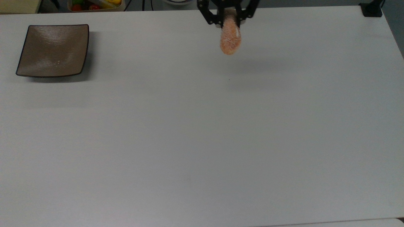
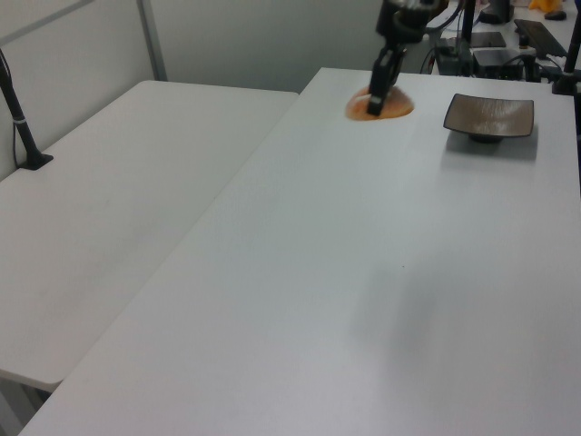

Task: Bread is placed on a ceramic plate
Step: 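Lift the bread roll and carry it over the brown square plate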

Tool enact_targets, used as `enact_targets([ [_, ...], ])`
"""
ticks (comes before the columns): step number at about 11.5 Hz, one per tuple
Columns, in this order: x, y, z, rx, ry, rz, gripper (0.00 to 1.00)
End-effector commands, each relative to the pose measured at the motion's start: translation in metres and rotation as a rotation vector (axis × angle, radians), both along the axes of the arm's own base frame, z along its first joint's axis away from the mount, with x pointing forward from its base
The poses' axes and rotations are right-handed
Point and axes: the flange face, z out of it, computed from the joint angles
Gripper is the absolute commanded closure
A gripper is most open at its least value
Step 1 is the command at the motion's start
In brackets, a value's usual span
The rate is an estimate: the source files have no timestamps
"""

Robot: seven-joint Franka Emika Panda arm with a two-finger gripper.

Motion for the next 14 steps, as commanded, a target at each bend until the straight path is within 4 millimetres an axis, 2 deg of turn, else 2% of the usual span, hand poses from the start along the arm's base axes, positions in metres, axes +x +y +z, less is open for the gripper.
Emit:
enact_targets([
  [1,-0.026,-0.080,0.015,-0.003,0.078,0.125,0.69],
  [4,-0.034,-0.177,0.014,-0.025,0.123,0.222,0.69],
  [7,-0.038,-0.274,0.005,-0.030,0.109,0.194,0.69],
  [10,-0.041,-0.368,-0.024,-0.045,0.093,0.154,0.69],
  [13,-0.044,-0.426,-0.089,-0.102,0.055,0.087,0.69],
  [14,-0.051,-0.442,-0.102,-0.122,0.043,0.104,0.68],
])
